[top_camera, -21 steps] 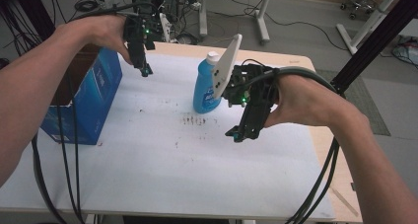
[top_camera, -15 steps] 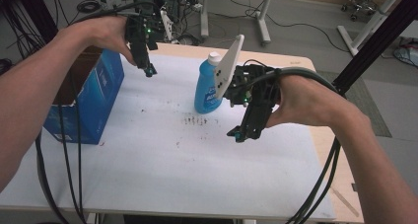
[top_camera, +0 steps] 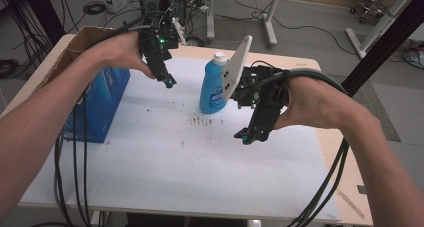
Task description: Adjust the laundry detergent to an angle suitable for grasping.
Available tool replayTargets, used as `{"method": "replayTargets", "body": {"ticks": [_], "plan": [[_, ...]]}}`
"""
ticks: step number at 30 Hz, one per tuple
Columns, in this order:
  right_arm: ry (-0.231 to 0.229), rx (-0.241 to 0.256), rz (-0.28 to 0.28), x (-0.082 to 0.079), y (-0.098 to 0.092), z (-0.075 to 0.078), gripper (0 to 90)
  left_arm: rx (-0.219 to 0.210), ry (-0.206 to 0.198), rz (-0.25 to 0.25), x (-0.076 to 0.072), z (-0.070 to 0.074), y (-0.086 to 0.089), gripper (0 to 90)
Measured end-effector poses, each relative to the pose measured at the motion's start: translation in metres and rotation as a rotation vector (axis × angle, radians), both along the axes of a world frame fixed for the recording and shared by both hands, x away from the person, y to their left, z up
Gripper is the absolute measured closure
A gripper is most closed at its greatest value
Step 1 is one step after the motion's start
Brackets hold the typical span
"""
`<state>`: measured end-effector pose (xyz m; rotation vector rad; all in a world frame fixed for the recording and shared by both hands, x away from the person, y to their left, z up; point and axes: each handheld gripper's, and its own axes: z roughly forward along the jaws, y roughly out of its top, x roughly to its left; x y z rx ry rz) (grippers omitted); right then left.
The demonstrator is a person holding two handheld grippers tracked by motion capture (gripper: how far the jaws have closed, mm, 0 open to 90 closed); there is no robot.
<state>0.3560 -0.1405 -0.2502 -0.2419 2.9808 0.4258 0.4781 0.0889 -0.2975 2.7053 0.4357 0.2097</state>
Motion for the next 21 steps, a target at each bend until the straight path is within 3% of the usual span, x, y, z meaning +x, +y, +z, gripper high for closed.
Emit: {"method": "replayTargets", "body": {"ticks": [4,5,6,8,11,15,18,21], "plan": [[-0.003,-0.003,-0.002,-0.002,-0.001,0.001,12.2,-0.027,-0.004,0.022,-0.007,-0.003,-0.007,11.9],[-0.004,-0.003,0.001,-0.003,-0.002,0.001,12.2,-0.064,0.001,0.066,-0.012,-0.006,-0.012,12.0],[-0.004,-0.003,0.001,-0.003,-0.002,0.001,12.2,-0.064,0.001,0.066,-0.012,-0.006,-0.012,12.0],[-0.008,-0.004,-0.001,-0.004,-0.003,0.003,12.2,-0.106,0.006,0.115,-0.015,-0.009,-0.017,11.9],[-0.011,-0.002,0.004,-0.005,-0.003,0.003,12.2,-0.174,-0.013,0.187,-0.021,-0.016,-0.029,11.9],[-0.014,0.001,0.0,-0.006,-0.004,0.004,12.2,-0.214,-0.031,0.237,-0.024,-0.026,-0.04,11.9],[-0.014,-0.002,-0.001,-0.006,-0.005,0.005,12.2,-0.286,-0.055,0.309,-0.025,-0.036,-0.052,11.9],[-0.013,-0.003,-0.002,-0.006,-0.005,0.004,12.2,-0.315,-0.079,0.347,-0.025,-0.041,-0.059,11.9]]}}
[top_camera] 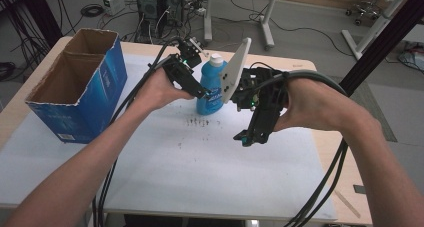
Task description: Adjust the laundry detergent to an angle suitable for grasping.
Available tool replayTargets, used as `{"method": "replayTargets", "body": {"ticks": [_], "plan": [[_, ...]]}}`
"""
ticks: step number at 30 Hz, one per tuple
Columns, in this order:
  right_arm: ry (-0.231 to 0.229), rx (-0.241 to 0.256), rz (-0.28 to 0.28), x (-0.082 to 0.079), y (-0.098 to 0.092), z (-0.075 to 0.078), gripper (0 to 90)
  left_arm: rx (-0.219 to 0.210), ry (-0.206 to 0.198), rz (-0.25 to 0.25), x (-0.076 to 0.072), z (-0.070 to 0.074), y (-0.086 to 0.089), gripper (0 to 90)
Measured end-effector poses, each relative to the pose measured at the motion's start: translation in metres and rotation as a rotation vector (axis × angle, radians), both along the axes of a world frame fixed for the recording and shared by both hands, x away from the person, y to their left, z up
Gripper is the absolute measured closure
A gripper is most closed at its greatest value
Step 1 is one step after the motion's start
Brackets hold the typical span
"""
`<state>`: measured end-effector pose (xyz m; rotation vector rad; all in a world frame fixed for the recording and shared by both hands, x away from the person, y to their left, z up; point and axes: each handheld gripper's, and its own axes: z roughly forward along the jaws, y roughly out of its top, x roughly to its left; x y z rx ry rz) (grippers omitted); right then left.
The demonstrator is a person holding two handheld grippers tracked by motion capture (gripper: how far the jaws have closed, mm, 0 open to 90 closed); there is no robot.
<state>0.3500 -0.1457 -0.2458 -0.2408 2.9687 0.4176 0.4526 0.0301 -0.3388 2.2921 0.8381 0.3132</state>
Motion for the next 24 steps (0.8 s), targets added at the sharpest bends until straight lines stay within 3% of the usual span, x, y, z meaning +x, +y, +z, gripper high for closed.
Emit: {"method": "replayTargets", "body": {"ticks": [7,13,24], "plan": [[-0.002,0.003,0.0,-0.001,0.0,0.001,12.2,-0.019,-0.019,0.039,0.002,-0.007,-0.011,11.9],[-0.004,-0.001,-0.001,-0.001,-0.001,0.0,12.2,-0.064,-0.027,0.078,0.004,-0.017,-0.018,11.9],[-0.008,-0.007,-0.01,0.0,-0.004,0.0,12.2,-0.072,-0.05,0.106,0.006,-0.025,-0.027,12.0]]}}
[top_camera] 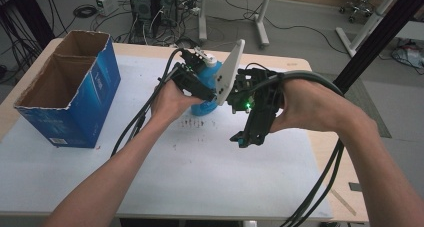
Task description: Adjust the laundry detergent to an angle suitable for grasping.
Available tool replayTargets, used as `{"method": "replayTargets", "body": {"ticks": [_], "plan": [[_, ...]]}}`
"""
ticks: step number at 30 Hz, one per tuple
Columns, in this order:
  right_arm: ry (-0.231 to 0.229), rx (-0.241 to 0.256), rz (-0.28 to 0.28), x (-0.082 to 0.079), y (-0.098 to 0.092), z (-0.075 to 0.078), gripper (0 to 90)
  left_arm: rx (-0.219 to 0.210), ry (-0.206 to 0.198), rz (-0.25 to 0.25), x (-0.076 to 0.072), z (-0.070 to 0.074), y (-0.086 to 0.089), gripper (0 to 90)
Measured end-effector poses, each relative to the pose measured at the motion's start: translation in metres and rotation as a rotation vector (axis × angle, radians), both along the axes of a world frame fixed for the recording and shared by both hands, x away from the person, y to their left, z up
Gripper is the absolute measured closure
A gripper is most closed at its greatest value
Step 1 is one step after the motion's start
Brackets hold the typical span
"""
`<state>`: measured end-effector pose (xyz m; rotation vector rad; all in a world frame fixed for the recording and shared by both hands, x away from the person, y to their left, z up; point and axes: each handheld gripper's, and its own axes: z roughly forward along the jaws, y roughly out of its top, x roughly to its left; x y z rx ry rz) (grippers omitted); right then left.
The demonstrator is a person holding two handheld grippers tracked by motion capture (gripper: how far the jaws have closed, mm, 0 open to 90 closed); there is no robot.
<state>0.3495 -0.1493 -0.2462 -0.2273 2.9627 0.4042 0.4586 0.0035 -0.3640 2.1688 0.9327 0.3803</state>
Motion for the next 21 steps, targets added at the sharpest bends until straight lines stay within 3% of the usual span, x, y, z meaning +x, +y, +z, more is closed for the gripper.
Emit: {"method": "replayTargets", "body": {"ticks": [11,21], "plan": [[-0.008,-0.008,0.001,-0.0008,0.0005,-0.0002,12.2,-0.004,-0.026,0.003,-0.0003,-0.0008,-0.002,18.0],[-0.013,-0.012,0.0,-0.0016,0.0002,-0.0001,12.2,-0.004,-0.018,-0.001,-0.0005,-0.0027,-0.0028,25.6]]}}
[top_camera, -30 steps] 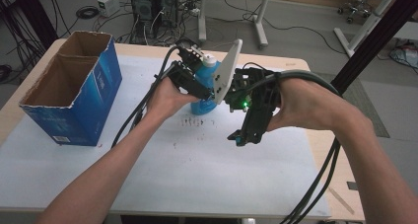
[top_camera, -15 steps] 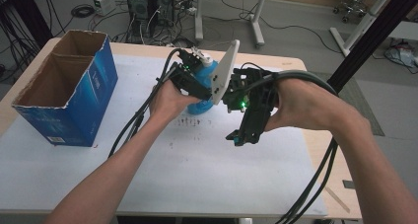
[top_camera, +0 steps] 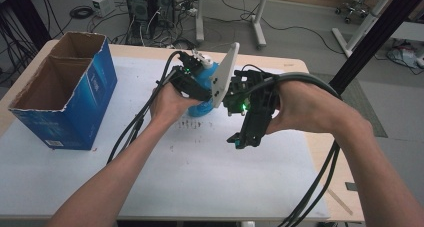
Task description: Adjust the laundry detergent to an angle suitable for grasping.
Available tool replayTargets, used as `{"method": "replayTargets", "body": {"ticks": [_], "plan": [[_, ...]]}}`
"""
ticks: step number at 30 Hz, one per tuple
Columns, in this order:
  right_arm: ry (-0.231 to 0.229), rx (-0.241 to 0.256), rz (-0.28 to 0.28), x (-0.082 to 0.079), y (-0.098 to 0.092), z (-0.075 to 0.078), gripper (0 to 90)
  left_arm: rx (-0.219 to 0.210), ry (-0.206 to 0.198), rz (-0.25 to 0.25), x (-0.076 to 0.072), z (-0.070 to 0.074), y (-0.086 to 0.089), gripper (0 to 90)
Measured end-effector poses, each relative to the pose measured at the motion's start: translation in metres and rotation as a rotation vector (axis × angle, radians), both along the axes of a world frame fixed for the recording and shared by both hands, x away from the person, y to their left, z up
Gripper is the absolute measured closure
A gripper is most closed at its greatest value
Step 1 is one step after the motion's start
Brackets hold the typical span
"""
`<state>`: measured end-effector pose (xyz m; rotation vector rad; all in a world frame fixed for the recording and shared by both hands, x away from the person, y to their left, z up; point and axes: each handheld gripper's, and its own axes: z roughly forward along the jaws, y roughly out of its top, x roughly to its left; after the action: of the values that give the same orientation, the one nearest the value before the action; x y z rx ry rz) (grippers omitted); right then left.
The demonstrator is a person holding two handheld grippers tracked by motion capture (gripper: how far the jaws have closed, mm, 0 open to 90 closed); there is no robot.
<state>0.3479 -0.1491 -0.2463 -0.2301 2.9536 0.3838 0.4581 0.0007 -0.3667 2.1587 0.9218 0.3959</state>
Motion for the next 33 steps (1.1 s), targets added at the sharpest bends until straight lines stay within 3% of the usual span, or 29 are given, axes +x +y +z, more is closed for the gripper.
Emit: {"method": "replayTargets", "body": {"ticks": [11,33], "plan": [[-0.006,-0.002,-0.007,-0.0003,-0.0005,0.0003,12.2,-0.01,-0.006,-0.001,-0.0001,-0.0013,0.0004,32.5],[-0.012,-0.003,-0.008,-0.0009,-0.001,0.0022,12.3,-0.011,-0.032,0.009,-0.0013,-0.0022,-0.0011,37.8]]}}
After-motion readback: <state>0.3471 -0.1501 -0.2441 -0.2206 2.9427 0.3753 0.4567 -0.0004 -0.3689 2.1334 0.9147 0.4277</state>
